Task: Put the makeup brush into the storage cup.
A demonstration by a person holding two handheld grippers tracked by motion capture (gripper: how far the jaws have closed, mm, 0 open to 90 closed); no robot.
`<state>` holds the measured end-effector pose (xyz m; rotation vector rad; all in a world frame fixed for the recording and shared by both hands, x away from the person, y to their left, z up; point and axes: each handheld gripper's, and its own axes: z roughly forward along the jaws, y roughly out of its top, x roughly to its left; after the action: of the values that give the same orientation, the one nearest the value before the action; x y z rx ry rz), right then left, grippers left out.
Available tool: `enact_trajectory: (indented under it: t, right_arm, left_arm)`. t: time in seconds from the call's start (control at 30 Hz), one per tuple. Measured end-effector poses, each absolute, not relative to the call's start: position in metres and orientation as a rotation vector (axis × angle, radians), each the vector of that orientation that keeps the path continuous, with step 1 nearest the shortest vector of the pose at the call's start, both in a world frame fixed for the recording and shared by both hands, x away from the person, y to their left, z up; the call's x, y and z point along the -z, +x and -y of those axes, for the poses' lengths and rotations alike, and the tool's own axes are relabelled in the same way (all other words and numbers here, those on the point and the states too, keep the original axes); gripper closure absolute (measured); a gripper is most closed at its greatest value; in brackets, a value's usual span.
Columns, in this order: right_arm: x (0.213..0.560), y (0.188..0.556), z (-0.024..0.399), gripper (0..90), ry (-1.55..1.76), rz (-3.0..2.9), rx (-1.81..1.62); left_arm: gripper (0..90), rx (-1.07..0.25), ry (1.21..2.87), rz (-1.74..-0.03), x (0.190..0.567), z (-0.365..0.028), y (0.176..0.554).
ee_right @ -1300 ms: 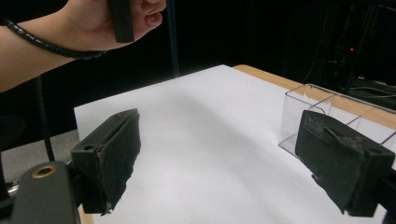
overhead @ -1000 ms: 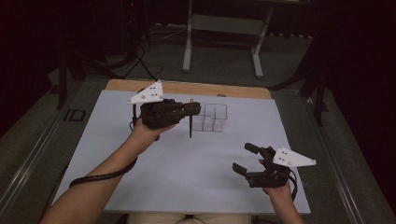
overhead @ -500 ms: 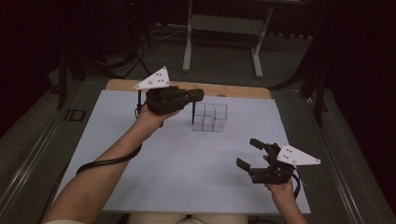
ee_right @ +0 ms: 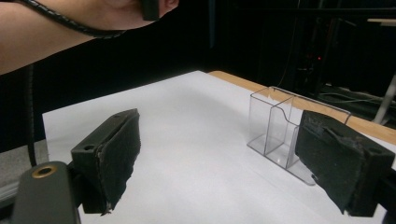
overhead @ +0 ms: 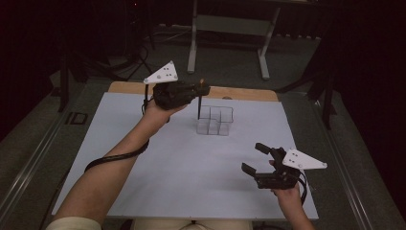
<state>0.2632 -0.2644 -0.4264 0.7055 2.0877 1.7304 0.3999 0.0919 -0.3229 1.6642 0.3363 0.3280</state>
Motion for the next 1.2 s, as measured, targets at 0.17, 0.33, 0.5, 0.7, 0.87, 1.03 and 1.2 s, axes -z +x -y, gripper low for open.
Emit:
enact_trajectory:
  t: [0.17,0.33,0.5,0.7,0.87,1.03,1.2]
  right_arm:
    - [0.427,0.263,0.264,14.2,0.705,-2.097,-1.727]
    - [0.428,0.263,0.262,14.2,0.698,-2.112,-1.721]
    - [0.429,0.262,0.259,14.2,0.693,-2.122,-1.727]
    - [0.43,0.263,0.259,14.2,0.69,-2.126,-1.727]
    - [0.43,0.262,0.26,14.2,0.69,-2.127,-1.725]
    - [0.43,0.262,0.259,14.2,0.691,-2.133,-1.724]
    - [0.431,0.262,0.259,14.2,0.689,-2.135,-1.722]
  left_arm:
    - [84.7,-0.341,1.655,-0.346,0.323,-0.088,0.408]
    - [84.6,-0.36,1.656,-0.357,0.323,-0.085,0.416]
    - [84.6,-0.364,1.656,-0.367,0.326,-0.082,0.423]
    - [84.7,-0.389,1.649,-0.376,0.334,-0.079,0.434]
    - [84.7,-0.38,1.655,-0.385,0.34,-0.076,0.441]
    - [84.6,-0.393,1.653,-0.385,0.345,-0.074,0.446]
    - [84.6,-0.414,1.645,-0.396,0.352,-0.073,0.452]
